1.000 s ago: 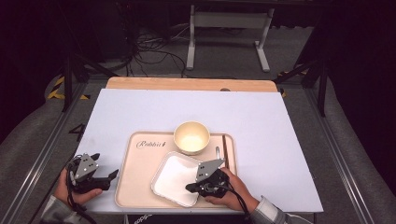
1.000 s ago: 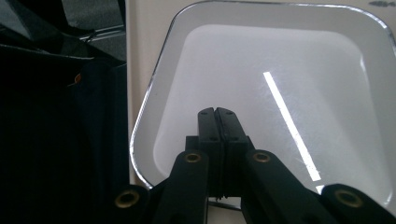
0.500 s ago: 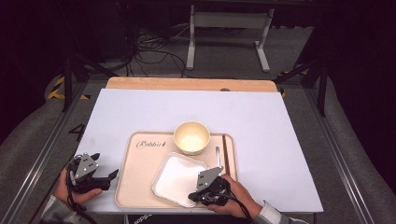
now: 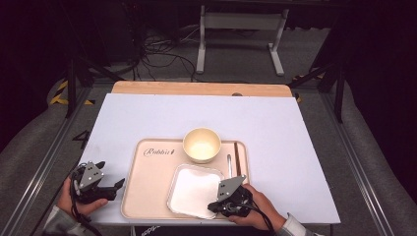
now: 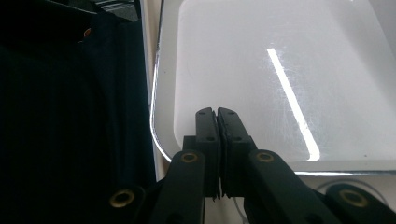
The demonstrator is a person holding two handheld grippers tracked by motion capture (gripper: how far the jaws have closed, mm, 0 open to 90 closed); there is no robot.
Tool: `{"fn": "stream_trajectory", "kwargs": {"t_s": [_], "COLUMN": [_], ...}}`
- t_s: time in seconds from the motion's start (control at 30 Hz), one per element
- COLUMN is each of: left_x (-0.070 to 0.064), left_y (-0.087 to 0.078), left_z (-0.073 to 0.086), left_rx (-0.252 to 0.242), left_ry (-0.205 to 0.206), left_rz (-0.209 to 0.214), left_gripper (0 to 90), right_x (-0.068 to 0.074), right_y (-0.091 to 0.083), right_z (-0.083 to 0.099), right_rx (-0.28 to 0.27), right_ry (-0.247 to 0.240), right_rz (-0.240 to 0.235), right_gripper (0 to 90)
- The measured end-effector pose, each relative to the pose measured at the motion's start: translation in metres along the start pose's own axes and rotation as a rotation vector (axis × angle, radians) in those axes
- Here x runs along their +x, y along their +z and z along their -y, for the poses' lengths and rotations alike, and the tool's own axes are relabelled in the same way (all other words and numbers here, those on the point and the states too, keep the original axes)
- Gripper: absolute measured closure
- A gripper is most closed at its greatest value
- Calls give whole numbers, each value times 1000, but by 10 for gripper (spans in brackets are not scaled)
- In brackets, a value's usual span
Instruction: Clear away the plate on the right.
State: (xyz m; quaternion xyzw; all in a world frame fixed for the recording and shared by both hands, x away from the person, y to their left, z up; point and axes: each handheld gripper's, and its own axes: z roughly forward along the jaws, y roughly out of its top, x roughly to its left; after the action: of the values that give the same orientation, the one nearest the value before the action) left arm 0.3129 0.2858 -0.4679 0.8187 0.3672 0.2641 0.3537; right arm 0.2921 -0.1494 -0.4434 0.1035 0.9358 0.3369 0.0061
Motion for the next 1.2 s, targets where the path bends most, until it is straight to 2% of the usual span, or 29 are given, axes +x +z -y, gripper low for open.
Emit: {"fn": "stream_trajectory", "kwargs": {"t_s": [0.17,0.37,0.43,0.57,0.7,0.73,0.83,1.03,1.2], "left_x": [-1,0,0,-1,-1,-1,-1,-1,-1], "left_y": [0,0,0,-1,0,0,0,2,2], "left_z": [0,0,0,-1,-1,-1,-1,-2,-2], "left_rx": [1,2,-1,0,-2,-5,-2,0,1], "left_ry": [-1,3,0,-1,-1,2,1,4,4], "left_rz": [5,2,3,4,5,3,3,15,18], "left_gripper": [124,125,124,126,126,126,126,129,129], "right_x": [-1,-2,-3,-5,-7,-8,-9,-17,-22], "right_y": [-6,-11,-12,-16,-20,-23,-27,-38,-49], "right_z": [7,10,11,11,13,13,13,16,17], "right_rx": [-1,0,-4,-24,-42,-53,-68,-100,-137], "right_ry": [0,11,8,17,31,33,35,58,75], "right_rz": [10,45,42,73,84,105,121,187,226], "right_gripper": [860,831,827,803,789,767,760,714,692]}}
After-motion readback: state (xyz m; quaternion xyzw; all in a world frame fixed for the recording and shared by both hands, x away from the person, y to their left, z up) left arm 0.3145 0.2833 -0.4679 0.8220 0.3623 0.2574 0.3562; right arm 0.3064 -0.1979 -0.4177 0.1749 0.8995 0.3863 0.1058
